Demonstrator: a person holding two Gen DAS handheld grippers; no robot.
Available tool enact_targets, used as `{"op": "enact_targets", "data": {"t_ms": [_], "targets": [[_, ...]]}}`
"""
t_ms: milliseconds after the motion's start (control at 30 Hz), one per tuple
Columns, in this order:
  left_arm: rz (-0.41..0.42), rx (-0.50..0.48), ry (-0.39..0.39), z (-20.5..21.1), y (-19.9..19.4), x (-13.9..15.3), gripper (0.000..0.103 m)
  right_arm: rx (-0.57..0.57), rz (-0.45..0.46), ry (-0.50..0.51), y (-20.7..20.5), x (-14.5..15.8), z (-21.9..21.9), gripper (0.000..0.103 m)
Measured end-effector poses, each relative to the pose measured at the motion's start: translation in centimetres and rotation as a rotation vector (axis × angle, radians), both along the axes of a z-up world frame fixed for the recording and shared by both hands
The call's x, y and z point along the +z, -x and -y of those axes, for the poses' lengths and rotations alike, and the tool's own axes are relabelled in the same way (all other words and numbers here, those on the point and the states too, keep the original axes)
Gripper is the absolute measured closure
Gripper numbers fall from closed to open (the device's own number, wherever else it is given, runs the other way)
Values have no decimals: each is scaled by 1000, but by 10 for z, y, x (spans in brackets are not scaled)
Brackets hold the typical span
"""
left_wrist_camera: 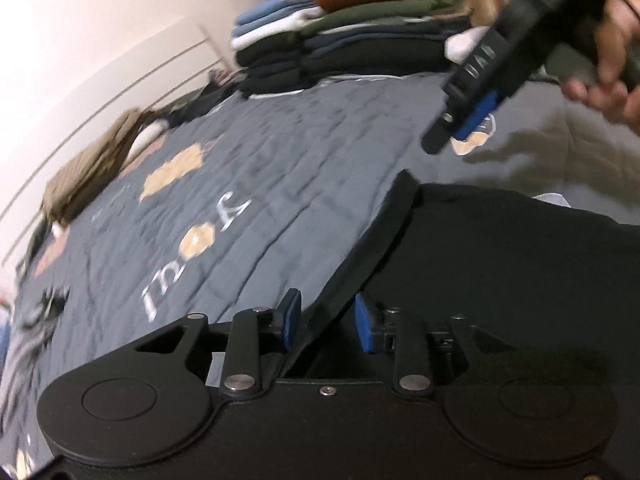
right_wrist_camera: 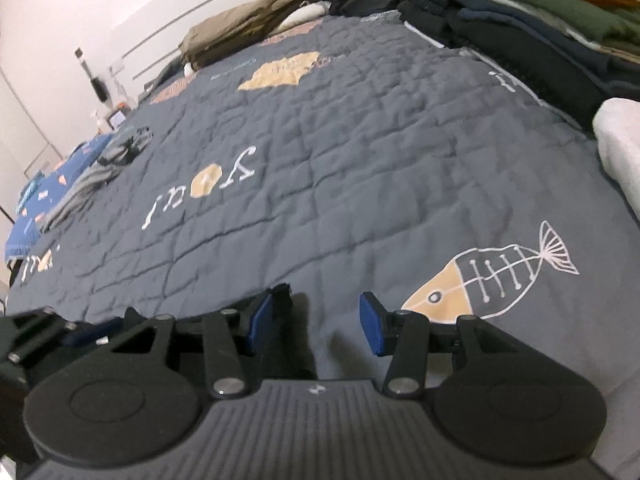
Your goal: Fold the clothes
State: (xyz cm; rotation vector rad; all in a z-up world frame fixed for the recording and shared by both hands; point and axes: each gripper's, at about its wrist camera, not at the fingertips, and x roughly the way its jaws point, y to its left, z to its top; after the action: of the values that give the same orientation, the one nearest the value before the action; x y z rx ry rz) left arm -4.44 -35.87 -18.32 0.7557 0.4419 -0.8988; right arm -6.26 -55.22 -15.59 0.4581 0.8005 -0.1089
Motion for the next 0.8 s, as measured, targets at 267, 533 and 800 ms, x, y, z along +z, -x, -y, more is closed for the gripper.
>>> {"op": "enact_targets", "data": {"t_ms": [267, 533, 800], "targets": [[152, -133, -101, 50, 8, -31, 73, -38, 25, -35, 5, 6, 15, 56], [290, -215, -129, 77, 11, -51, 73, -37, 16, -51, 4, 3, 18, 56], [102, -178, -56, 94, -12, -43, 95, -51, 19, -81, 5, 1, 23, 56]]}}
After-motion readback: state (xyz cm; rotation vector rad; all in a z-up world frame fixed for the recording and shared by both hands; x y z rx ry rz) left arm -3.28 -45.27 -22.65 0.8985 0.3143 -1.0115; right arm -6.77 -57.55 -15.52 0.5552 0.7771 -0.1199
